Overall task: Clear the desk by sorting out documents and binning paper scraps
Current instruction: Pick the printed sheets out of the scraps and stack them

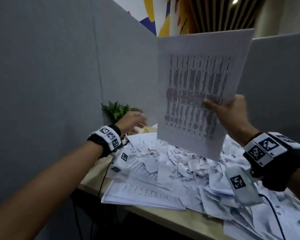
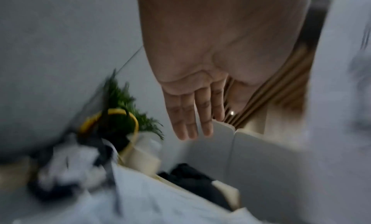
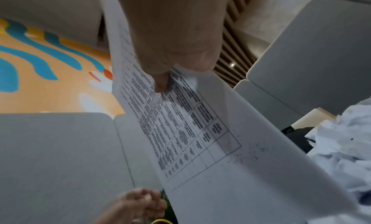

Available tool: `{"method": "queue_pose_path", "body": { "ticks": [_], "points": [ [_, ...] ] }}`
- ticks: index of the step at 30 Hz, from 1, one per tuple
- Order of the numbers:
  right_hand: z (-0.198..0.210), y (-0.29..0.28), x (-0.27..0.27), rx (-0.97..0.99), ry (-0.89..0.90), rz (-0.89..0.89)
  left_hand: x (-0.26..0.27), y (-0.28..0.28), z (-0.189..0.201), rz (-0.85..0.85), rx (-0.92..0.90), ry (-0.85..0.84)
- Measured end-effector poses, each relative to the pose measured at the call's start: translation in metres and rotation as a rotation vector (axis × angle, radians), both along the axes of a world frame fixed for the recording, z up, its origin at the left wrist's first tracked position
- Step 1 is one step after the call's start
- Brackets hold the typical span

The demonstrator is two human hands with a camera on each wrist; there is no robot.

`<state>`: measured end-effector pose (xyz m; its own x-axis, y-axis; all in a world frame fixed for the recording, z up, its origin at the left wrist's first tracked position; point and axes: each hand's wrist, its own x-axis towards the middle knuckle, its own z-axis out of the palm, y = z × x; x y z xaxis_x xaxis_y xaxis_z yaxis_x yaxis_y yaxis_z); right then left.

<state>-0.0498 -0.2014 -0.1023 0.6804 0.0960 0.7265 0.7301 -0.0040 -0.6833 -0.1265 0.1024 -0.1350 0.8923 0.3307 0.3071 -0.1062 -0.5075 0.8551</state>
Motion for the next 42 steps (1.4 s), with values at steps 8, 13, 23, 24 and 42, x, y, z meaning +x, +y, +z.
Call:
{"method": "queue_pose_path", "body": {
  "ticks": [8,13,23,24,42],
  "points": [
    [-0.003,-0.025,0.049,-0.077,0.028,-0.066,0.112,0.036,-0.029,0.048,0.812,0.497],
    [-0.008,-0.023,0.076,-0.167,0.072,-0.072,0.171,0.031,-0.04,-0.053,0.825,0.578],
    [-0.01,-0.011,0.105,-0.239,0.109,-0.105,0.231,0.024,-0.084,-0.013,0.943,0.701],
    [-0.012,-0.011,0.105,-0.24,0.117,-0.106,0.233,0.023,-0.086,-0.012,0.949,0.686],
    [-0.012,-0.025,0.081,-0.219,0.116,-0.196,0.164,0.001,0.018,0.038,0.692,0.062]
  ]
}}
